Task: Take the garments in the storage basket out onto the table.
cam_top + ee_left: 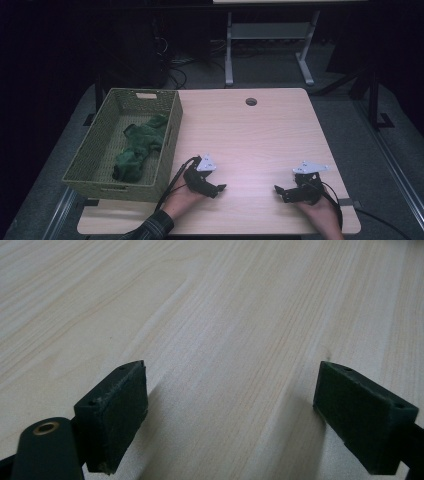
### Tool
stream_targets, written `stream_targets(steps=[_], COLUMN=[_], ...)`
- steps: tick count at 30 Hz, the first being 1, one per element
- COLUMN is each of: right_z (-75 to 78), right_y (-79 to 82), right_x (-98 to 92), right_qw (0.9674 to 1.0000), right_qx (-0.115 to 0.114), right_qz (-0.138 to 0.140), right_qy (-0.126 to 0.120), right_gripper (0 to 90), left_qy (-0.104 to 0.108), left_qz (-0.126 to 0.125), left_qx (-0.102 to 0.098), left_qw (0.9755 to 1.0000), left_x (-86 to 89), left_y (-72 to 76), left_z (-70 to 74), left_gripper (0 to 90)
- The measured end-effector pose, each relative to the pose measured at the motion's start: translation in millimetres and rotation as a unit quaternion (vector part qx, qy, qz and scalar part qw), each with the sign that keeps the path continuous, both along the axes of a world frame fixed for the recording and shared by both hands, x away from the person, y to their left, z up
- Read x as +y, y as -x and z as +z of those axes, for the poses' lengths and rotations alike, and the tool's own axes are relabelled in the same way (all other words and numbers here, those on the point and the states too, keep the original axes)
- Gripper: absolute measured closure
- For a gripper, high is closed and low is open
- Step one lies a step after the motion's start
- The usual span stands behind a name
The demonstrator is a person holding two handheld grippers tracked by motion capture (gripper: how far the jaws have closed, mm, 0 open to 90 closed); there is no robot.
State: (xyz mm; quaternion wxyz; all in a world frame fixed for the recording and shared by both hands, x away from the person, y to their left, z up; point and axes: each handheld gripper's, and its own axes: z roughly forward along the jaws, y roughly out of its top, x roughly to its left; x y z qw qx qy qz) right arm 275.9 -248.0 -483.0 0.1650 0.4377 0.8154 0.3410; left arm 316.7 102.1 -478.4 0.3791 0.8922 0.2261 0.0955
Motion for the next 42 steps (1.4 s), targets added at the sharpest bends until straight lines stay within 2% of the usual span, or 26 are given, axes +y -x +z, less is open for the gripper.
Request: stream_targets(steps=[18, 23, 32, 35, 42], right_z=[-0.1, -0.2, -0.2, -0.1, -0.2], right_y=[-1.1, -1.2, -1.2, -1.1, -1.1], right_x=[0.1, 0.0, 0.0, 0.1, 0.0], right_qw=[1.0, 1.0, 1.0, 1.0, 1.0], right_qx=[-0.001, -0.001, -0.001, -0.001, -0.001], right_qz=[-0.001, -0.001, -0.001, -0.001, -0.001], right_qy=[-0.001, -0.001, -0.001, -0.001, -0.001], right_gripper=[1.2, 1.2, 1.3, 1.2, 1.2], left_qy=[0.003, 0.007, 0.008, 0.016, 0.018], left_qz=[-0.016, -0.008, 0.005, 0.009, 0.003], left_qx=[0.001, 0.011, 0.004, 0.006, -0.002], left_qw=[0.9999, 0.9999, 1.0, 0.9998, 0.9998], left_x=[4.4, 9.6, 17.3, 18.2, 18.1], left_y=[-3.1, -5.9, -7.9, -7.3, -4.8], left_z=[0.0, 1.6, 8.4, 10.3, 17.2], left_gripper=[13.3, 13.4, 13.4, 13.5, 13.4])
